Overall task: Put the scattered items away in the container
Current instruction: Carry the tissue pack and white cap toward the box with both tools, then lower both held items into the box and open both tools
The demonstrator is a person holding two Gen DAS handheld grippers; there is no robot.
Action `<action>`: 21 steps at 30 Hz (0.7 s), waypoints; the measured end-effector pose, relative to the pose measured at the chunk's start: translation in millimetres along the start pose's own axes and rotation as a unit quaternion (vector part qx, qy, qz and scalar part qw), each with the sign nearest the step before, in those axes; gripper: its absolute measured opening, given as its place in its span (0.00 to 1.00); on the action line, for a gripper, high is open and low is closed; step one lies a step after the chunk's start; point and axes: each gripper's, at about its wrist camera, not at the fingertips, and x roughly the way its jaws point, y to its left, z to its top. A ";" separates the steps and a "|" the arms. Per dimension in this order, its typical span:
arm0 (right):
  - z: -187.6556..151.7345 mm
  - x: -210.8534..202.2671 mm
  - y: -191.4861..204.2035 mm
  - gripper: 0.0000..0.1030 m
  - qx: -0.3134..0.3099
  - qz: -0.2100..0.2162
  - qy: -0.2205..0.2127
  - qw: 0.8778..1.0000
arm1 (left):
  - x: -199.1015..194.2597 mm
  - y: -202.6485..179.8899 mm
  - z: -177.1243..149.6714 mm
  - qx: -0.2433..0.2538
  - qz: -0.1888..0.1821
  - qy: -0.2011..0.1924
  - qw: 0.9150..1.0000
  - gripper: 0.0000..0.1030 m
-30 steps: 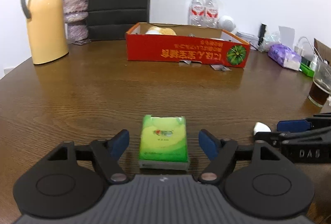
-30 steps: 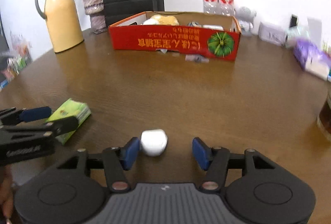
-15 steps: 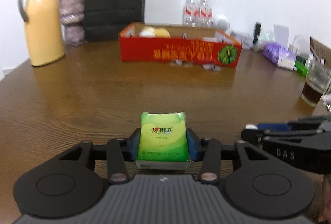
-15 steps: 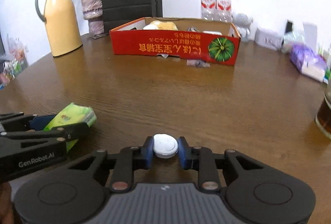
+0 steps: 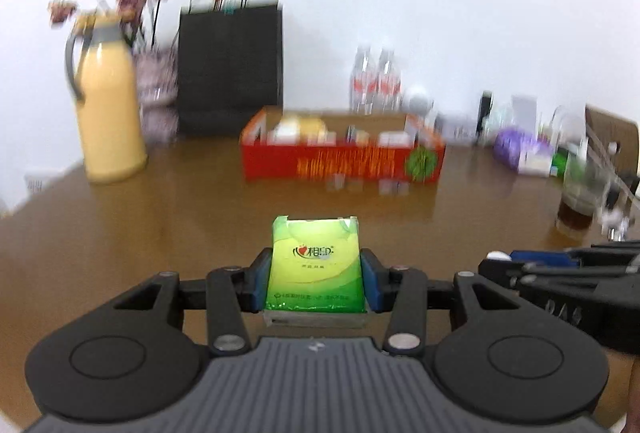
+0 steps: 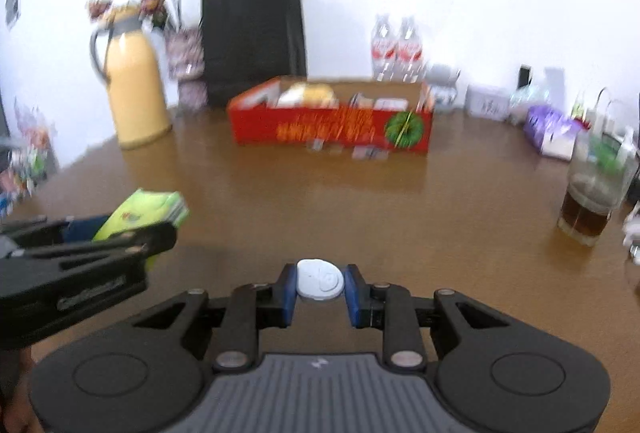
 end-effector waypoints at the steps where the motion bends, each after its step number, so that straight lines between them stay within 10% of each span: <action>1: 13.6 -0.6 -4.5 0.23 0.001 0.000 -0.015 1.000 | 5.6 -1.1 15.1 0.006 -0.005 -0.004 1.000 0.44; 12: 181.8 75.7 -49.0 0.23 0.005 0.007 -0.025 1.000 | 147.2 2.7 191.7 0.034 -0.035 0.034 0.998 0.45; 15: 229.3 127.8 -59.7 0.23 0.026 0.015 0.013 0.999 | 218.7 8.8 217.1 0.037 -0.040 0.119 0.991 0.45; 21: 281.5 255.9 -71.4 0.23 0.062 0.044 0.167 0.983 | 365.8 39.4 203.5 -0.004 -0.062 0.301 0.952 0.44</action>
